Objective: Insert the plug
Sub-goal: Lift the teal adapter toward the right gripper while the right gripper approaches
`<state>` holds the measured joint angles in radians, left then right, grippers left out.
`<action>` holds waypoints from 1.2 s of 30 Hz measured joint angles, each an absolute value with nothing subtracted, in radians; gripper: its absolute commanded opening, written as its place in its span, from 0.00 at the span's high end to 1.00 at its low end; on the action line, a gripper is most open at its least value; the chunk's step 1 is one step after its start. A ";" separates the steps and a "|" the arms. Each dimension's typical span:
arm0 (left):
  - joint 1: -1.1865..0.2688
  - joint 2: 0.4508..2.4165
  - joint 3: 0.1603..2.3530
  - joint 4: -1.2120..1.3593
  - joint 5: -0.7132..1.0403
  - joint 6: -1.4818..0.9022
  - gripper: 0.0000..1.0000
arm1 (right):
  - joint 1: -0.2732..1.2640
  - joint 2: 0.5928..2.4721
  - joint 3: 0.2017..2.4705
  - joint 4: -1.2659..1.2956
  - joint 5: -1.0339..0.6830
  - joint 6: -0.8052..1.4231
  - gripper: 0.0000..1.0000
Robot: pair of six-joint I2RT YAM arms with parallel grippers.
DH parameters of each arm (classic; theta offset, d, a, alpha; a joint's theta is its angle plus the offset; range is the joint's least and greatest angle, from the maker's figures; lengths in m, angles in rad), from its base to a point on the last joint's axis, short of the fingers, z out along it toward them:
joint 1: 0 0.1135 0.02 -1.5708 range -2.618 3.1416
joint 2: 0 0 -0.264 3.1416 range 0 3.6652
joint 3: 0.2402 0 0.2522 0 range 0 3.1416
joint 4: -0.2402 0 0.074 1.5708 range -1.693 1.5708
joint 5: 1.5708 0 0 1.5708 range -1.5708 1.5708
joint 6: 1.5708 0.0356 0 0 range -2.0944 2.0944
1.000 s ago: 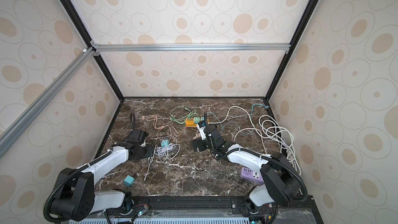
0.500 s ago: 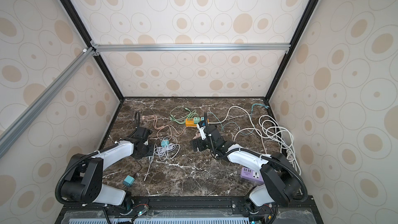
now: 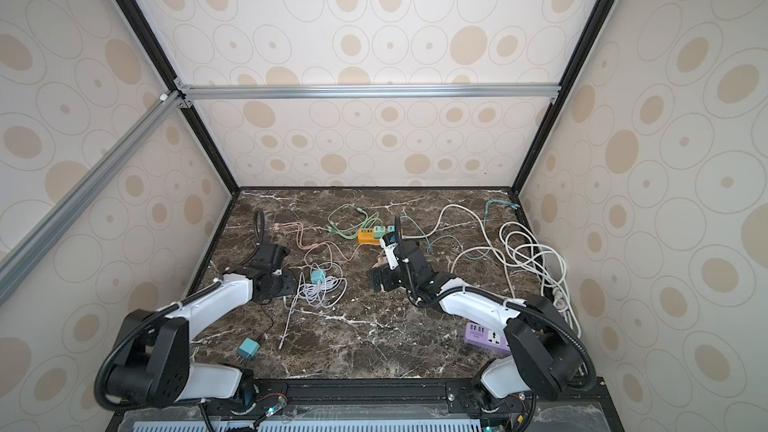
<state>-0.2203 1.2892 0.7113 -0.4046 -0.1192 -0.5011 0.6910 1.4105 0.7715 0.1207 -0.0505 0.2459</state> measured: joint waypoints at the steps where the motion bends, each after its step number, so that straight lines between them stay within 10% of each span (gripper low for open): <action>1: -0.220 1.232 0.711 -0.405 -0.121 -0.509 1.00 | 0.691 1.400 0.772 0.121 -0.051 0.246 0.03; 15: -0.220 0.796 0.667 -0.113 0.051 -1.000 1.00 | 0.764 1.351 0.816 0.261 -0.155 0.276 0.06; 36: -0.228 0.781 0.498 0.133 0.208 -1.797 1.00 | 0.926 1.706 1.060 0.637 -0.438 0.224 0.54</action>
